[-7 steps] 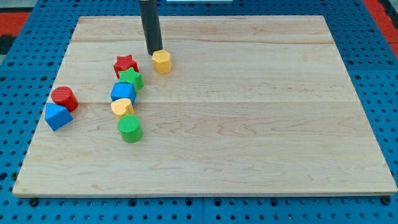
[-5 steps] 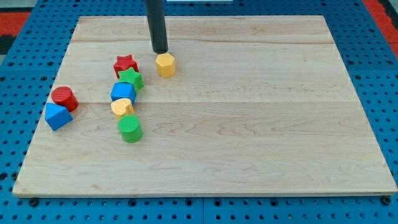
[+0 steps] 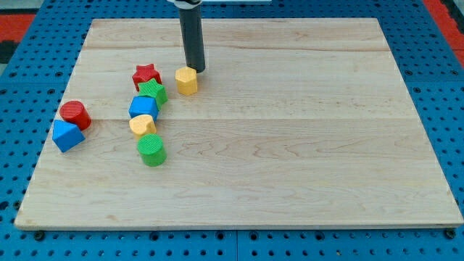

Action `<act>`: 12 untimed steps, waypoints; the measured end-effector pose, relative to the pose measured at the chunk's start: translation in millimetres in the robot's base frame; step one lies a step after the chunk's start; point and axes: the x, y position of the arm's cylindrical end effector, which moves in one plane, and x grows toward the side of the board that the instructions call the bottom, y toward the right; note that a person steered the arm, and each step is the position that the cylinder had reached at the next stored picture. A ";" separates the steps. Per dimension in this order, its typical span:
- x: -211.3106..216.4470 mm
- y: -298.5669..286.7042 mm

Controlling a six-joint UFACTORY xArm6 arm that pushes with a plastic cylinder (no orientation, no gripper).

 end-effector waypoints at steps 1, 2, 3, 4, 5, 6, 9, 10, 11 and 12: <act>-38.6 -26.4; -34.1 -88.1; -4.7 -160.0; 26.2 -181.2; 44.7 -166.5; 83.9 -167.8; 133.2 -178.2; 120.2 -178.1; 116.5 -228.2; 142.5 -232.3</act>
